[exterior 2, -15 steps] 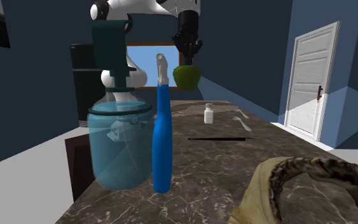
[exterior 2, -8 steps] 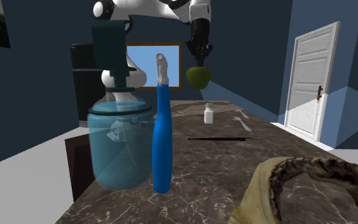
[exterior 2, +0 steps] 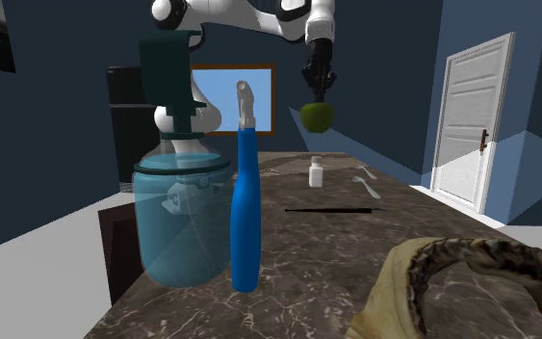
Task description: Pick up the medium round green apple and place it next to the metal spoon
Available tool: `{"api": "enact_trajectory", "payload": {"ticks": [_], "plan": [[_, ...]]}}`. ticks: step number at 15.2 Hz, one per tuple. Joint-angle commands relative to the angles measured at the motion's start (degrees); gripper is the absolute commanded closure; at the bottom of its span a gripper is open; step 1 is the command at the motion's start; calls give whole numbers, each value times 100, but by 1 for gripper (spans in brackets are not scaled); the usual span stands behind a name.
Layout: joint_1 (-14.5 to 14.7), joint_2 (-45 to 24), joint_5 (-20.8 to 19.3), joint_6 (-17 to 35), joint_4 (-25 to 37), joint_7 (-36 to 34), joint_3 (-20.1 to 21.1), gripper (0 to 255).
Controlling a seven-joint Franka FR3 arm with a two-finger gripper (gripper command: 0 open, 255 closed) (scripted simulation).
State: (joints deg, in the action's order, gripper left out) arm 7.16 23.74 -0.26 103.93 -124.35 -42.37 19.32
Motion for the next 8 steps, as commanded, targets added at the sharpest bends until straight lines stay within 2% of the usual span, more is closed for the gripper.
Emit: {"api": "enact_trajectory", "payload": {"ticks": [1, 8], "plan": [[69, -191, 16, -53, 222, -318, 237, 255], [261, -1123, -179, -215, 1182, -1426, 1041, 255]]}}
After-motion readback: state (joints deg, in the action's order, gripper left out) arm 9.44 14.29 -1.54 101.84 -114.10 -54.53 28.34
